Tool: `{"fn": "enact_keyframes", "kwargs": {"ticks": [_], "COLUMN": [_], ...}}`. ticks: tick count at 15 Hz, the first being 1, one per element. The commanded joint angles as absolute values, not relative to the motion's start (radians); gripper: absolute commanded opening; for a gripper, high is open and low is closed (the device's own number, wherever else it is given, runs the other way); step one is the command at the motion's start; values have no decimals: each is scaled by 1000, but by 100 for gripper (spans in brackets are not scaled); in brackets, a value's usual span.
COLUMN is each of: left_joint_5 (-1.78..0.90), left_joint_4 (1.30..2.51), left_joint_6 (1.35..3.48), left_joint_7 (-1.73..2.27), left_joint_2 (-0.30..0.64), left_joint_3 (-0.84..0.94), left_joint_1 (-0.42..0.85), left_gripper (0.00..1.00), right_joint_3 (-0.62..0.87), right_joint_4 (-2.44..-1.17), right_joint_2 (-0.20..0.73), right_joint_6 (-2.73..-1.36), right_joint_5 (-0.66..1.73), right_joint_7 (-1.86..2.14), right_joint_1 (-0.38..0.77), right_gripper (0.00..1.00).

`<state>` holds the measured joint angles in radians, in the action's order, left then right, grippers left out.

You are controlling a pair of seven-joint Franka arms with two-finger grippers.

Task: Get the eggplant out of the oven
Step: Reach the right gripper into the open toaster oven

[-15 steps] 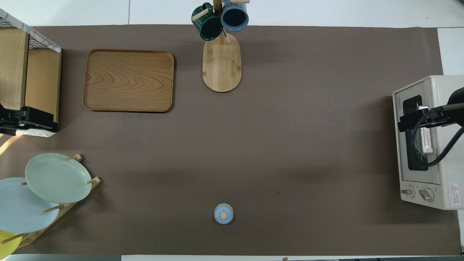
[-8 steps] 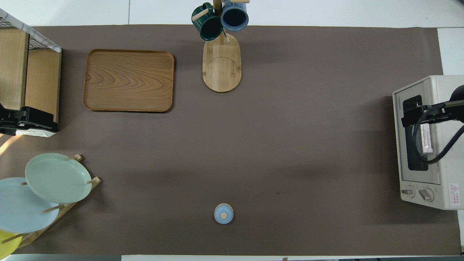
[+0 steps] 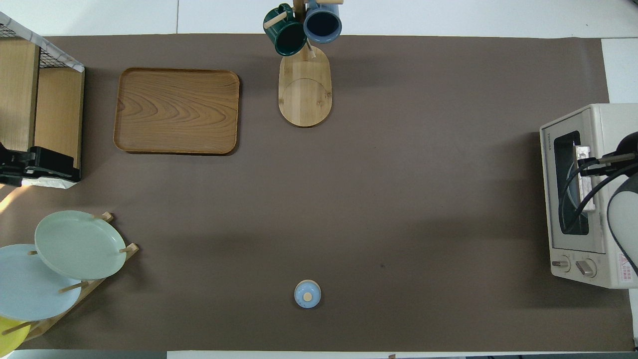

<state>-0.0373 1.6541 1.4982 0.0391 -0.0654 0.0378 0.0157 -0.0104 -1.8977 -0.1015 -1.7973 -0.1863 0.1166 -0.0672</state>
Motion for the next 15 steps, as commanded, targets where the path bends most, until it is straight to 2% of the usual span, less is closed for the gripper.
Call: {"fn": "enact_keyframes", "kwargs": {"ticks": [1, 10, 15], "left_joint_5": [-23, -23, -23], "left_joint_4": [1661, 1661, 1663], "left_joint_6": [1503, 1503, 1499], "left_joint_7": [38, 38, 38], "left_joint_2": [-78, -78, -80], "left_joint_3": [44, 44, 44], "left_joint_1": [6, 6, 6], "left_gripper": [100, 100, 100], "right_joint_3": [-3, -3, -3], "right_joint_4": [-1977, -2037, -2046], "right_joint_2": [-123, -68, -64], "right_joint_6": [-1871, -1973, -1953], "right_joint_5": [-210, -305, -339], "right_joint_7": [130, 130, 132], "right_joint_1": [-112, -114, -130], "right_gripper": [0, 0, 0]}}
